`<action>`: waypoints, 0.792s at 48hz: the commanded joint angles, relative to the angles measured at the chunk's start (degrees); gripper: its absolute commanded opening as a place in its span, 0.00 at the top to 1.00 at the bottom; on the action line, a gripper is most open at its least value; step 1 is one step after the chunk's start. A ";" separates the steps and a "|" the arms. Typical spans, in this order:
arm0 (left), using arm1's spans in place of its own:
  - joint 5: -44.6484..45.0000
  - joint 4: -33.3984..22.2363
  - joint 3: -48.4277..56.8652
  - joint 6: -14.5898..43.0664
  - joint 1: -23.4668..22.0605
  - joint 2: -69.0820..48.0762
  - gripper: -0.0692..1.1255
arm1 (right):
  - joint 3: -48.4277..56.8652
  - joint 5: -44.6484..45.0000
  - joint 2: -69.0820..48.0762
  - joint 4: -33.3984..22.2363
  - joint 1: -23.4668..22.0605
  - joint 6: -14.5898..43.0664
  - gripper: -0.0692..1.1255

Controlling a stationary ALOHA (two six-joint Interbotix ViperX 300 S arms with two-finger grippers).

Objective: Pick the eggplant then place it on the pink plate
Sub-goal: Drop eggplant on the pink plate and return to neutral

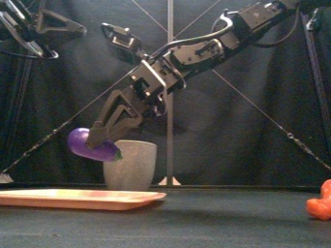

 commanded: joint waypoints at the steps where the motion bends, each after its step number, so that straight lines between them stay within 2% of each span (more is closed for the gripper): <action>1: -0.26 0.18 -0.79 0.00 0.09 0.09 0.97 | -1.41 -0.09 -1.32 0.53 -0.35 -0.09 0.28; 8: -0.26 0.18 -0.70 0.00 0.09 0.00 0.97 | -1.14 -0.09 -1.85 0.26 -0.35 -0.18 0.20; 21: -0.26 0.26 -0.70 0.00 0.09 0.00 0.97 | 0.18 0.18 -5.54 -0.44 -1.41 -0.26 0.19; 31: -0.18 0.18 -0.70 0.00 0.00 0.00 0.97 | 8.00 -1.41 -17.23 -0.70 -5.45 -0.18 0.19; 38: -0.26 0.18 -0.70 0.00 0.00 -0.09 0.97 | 16.52 -6.77 -27.42 -0.88 -7.38 -0.26 0.19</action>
